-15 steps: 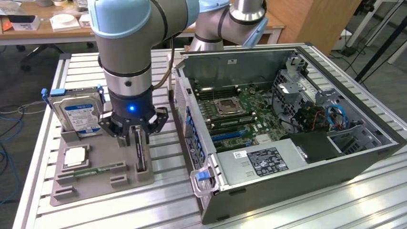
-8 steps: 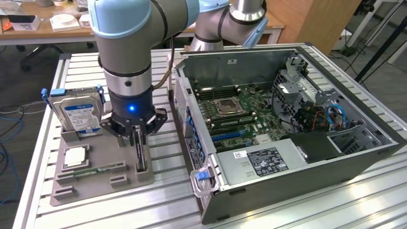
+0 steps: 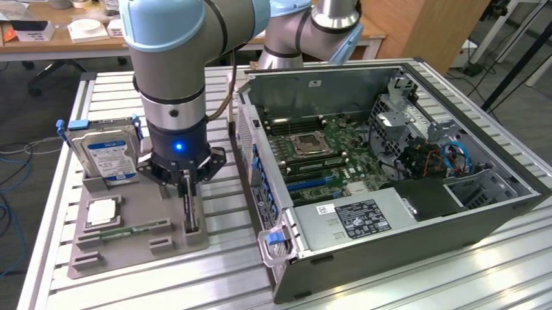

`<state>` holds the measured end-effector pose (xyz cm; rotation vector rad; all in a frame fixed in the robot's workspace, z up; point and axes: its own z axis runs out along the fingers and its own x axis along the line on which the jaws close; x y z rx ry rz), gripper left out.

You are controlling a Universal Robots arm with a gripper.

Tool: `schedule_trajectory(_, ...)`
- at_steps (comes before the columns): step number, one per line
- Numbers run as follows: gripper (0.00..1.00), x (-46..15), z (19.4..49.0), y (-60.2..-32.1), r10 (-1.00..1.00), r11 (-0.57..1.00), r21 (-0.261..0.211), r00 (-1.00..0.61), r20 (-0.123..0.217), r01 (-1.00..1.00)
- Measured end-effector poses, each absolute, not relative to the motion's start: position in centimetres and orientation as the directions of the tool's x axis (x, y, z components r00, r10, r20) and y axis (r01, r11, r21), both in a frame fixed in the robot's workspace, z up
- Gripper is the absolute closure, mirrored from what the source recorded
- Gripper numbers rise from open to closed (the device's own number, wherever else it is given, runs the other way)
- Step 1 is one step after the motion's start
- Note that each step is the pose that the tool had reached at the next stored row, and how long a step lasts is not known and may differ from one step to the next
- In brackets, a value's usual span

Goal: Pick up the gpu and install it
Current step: 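Pick up the gpu and move the gpu toward the slot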

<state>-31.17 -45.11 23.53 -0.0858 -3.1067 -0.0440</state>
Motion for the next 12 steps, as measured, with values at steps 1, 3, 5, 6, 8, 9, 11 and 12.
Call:
schedule_trajectory(1, 0.74, -31.17, 23.53, -45.11, 0.055, 0.998, 0.027, -0.998, 0.034, 0.056)
schedule_trajectory(3, 0.74, -31.17, 23.53, -45.11, 0.055, 0.998, 0.027, -0.998, 0.034, 0.056)
schedule_trajectory(5, 0.74, -31.17, 23.53, -45.11, 0.055, 0.998, 0.027, -0.998, 0.034, 0.056)
schedule_trajectory(6, 0.74, -31.17, 23.53, -45.11, 0.055, 0.998, 0.027, -0.998, 0.034, 0.056)
schedule_trajectory(8, 0.74, -31.17, 23.53, -45.11, 0.055, 0.998, 0.027, -0.998, 0.034, 0.056)
schedule_trajectory(9, 0.74, -31.17, 23.53, -45.11, 0.055, 0.998, 0.027, -0.998, 0.034, 0.056)
schedule_trajectory(11, 0.74, -31.17, 23.53, -45.11, 0.055, 0.998, 0.027, -0.998, 0.034, 0.056)
schedule_trajectory(12, 0.74, -31.17, 23.53, -45.11, 0.055, 0.998, 0.027, -0.998, 0.034, 0.056)
